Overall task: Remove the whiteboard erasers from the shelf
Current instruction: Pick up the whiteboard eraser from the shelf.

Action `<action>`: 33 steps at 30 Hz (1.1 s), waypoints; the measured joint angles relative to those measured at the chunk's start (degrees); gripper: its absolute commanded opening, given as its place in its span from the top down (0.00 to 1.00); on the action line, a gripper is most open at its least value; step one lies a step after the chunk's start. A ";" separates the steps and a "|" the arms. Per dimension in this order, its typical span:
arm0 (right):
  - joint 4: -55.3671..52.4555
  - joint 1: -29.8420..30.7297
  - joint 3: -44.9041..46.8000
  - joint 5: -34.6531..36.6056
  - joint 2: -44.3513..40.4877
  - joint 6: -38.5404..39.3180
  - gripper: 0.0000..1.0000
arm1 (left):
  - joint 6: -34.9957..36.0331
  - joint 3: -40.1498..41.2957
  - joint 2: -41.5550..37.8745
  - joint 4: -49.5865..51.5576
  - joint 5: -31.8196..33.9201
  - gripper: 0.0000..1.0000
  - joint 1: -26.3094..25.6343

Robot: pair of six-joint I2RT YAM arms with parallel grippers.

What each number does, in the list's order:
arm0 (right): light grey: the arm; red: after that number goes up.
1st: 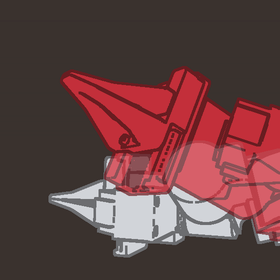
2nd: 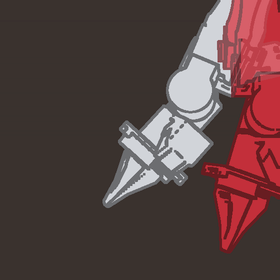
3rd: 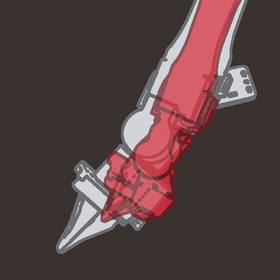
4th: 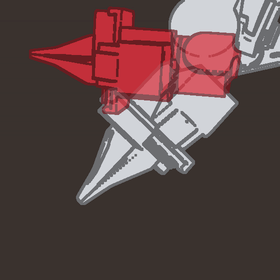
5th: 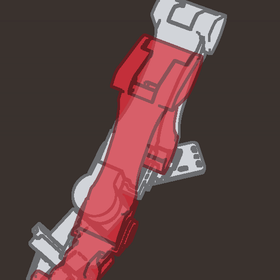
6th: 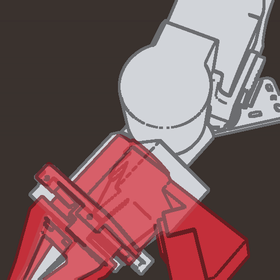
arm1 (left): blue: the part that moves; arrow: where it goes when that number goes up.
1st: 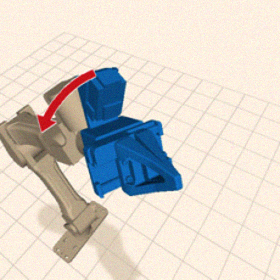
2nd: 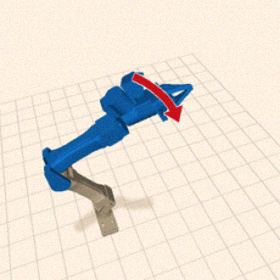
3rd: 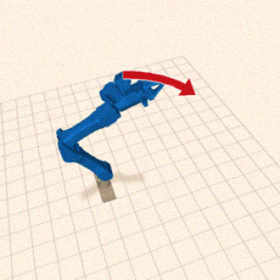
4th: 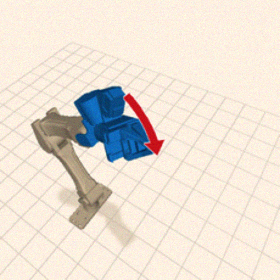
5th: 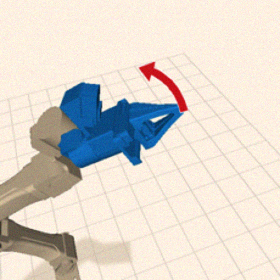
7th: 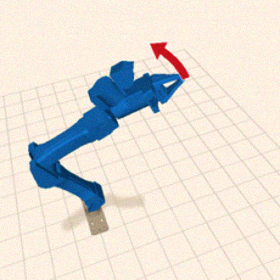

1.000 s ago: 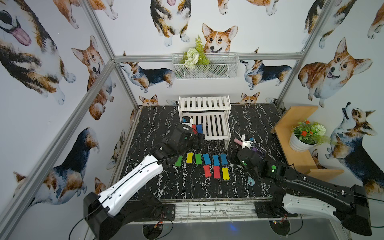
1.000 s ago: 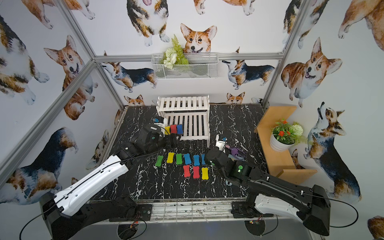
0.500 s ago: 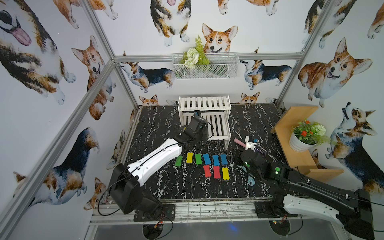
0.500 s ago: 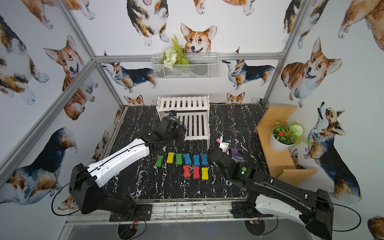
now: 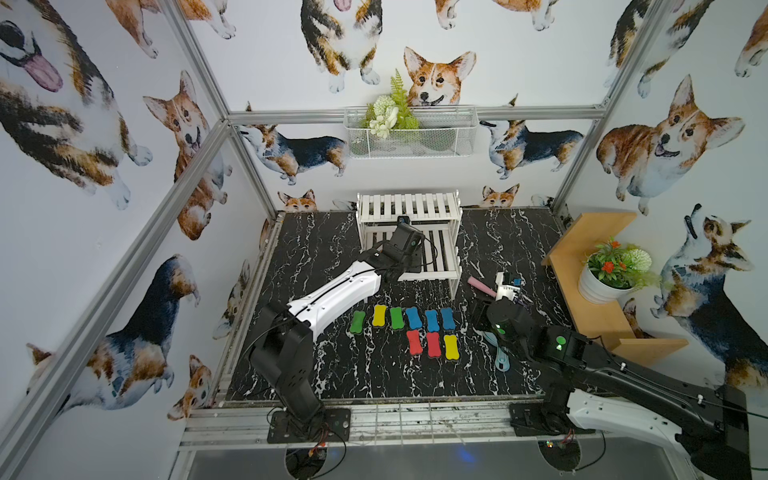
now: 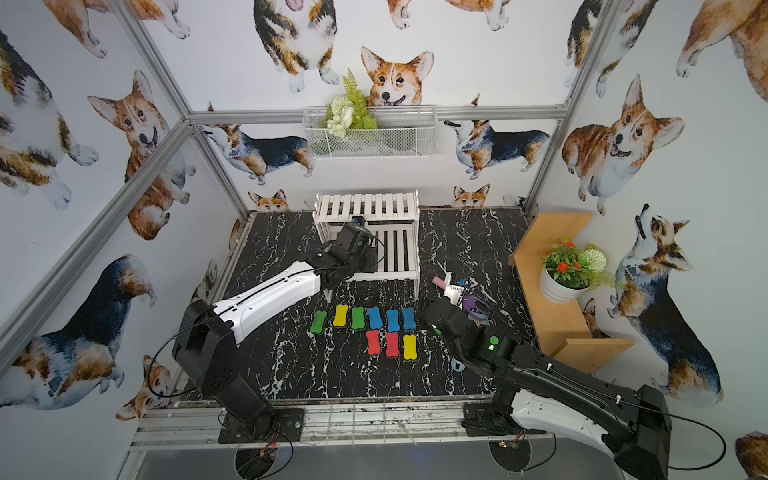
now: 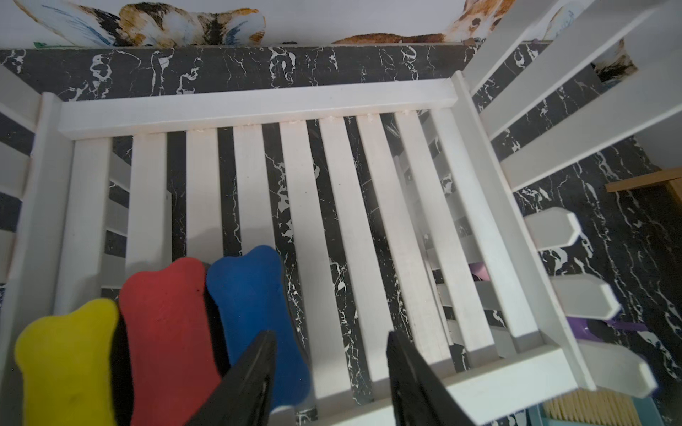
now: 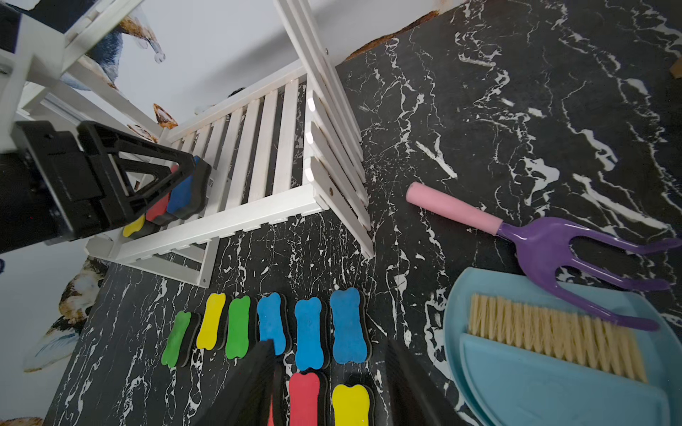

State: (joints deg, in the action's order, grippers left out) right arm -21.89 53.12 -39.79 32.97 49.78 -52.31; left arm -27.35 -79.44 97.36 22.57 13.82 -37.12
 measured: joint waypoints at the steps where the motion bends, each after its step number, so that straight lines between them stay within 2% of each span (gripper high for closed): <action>1: -0.07 -0.07 0.00 0.00 -0.11 0.00 0.46 | 0.22 -0.22 0.48 0.00 0.11 0.47 0.00; 11: -0.35 -0.63 -0.59 -0.02 -0.09 0.04 0.46 | 1.44 0.22 2.03 -1.07 -0.96 0.51 -0.07; 18: -0.35 -0.63 -1.01 -0.13 1.20 0.20 0.45 | 1.90 1.60 -0.63 -0.61 -3.08 0.50 -1.01; 26: -0.33 -0.76 -1.81 -0.26 1.88 0.24 0.45 | 2.80 -1.31 -1.62 2.19 1.38 0.45 -0.81; 33: -0.37 -1.01 -1.86 -0.20 1.64 0.24 0.45 | 2.89 -3.45 1.75 5.49 3.82 0.40 0.48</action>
State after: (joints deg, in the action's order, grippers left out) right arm -22.26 52.12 -41.65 32.77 51.42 -52.07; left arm -24.47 -82.89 99.11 28.05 17.65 -36.64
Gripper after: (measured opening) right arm 0.546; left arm 0.595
